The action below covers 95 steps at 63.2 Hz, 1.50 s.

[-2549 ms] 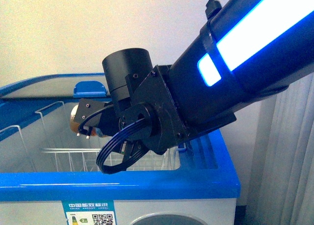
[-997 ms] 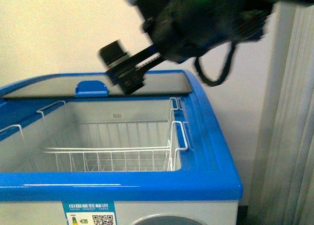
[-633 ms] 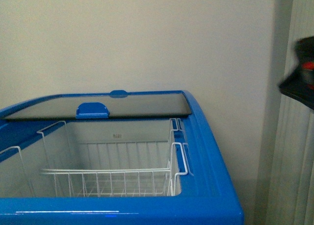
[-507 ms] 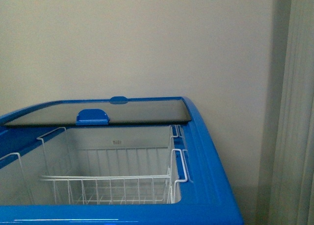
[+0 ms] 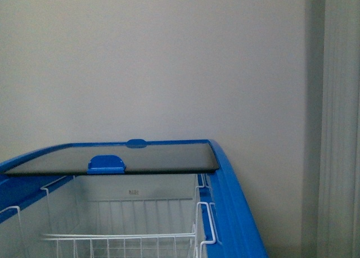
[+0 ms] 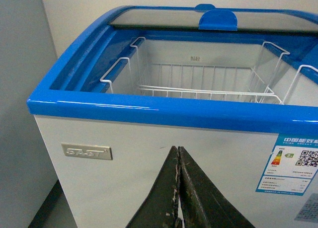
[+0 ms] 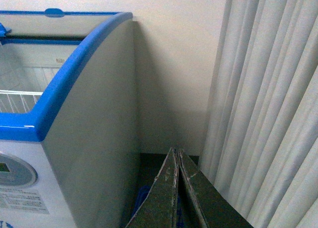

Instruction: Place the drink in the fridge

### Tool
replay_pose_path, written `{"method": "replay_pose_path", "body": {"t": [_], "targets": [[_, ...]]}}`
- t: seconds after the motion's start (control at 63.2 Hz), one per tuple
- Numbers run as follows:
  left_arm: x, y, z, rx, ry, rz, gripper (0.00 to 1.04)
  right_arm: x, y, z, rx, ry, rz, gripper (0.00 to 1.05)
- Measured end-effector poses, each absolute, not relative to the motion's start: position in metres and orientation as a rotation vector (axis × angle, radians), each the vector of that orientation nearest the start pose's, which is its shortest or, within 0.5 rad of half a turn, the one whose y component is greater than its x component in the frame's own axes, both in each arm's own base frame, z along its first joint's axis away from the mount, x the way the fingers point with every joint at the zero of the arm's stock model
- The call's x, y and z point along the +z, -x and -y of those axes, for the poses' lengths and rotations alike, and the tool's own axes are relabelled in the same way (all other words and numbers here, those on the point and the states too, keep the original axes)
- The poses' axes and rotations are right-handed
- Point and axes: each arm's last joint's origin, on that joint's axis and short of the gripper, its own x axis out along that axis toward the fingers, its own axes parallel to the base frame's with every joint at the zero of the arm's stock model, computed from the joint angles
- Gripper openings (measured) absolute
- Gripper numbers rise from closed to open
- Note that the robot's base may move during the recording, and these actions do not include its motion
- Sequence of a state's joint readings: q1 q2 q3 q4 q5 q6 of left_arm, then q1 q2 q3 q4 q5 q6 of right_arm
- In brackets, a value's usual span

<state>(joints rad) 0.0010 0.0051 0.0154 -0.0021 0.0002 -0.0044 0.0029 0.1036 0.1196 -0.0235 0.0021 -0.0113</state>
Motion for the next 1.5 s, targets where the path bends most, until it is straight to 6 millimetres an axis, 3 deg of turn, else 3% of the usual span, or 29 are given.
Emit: {"method": "replay_pose_path", "body": {"t": [0.602, 0.934, 1.298, 1.314, 1.346, 1.504], "targets": [[0.168, -0.097, 0.000, 0.001, 0.004, 0.008, 0.03, 0.168, -0.098, 0.000, 0.000, 0.012, -0.002, 0.03], [0.168, -0.097, 0.000, 0.001, 0.004, 0.008, 0.03, 0.169, -0.097, 0.000, 0.002, 0.011, 0.009, 0.06], [0.168, -0.097, 0.000, 0.001, 0.004, 0.008, 0.60, 0.169, -0.097, 0.000, 0.002, 0.011, 0.009, 0.63], [0.168, -0.097, 0.000, 0.001, 0.004, 0.008, 0.88, 0.169, -0.097, 0.000, 0.002, 0.011, 0.009, 0.90], [0.168, -0.097, 0.000, 0.001, 0.004, 0.008, 0.96, 0.169, -0.097, 0.000, 0.003, 0.010, 0.009, 0.98], [0.168, -0.097, 0.000, 0.001, 0.004, 0.008, 0.97, 0.169, -0.097, 0.000, 0.002, 0.010, 0.009, 0.97]]}}
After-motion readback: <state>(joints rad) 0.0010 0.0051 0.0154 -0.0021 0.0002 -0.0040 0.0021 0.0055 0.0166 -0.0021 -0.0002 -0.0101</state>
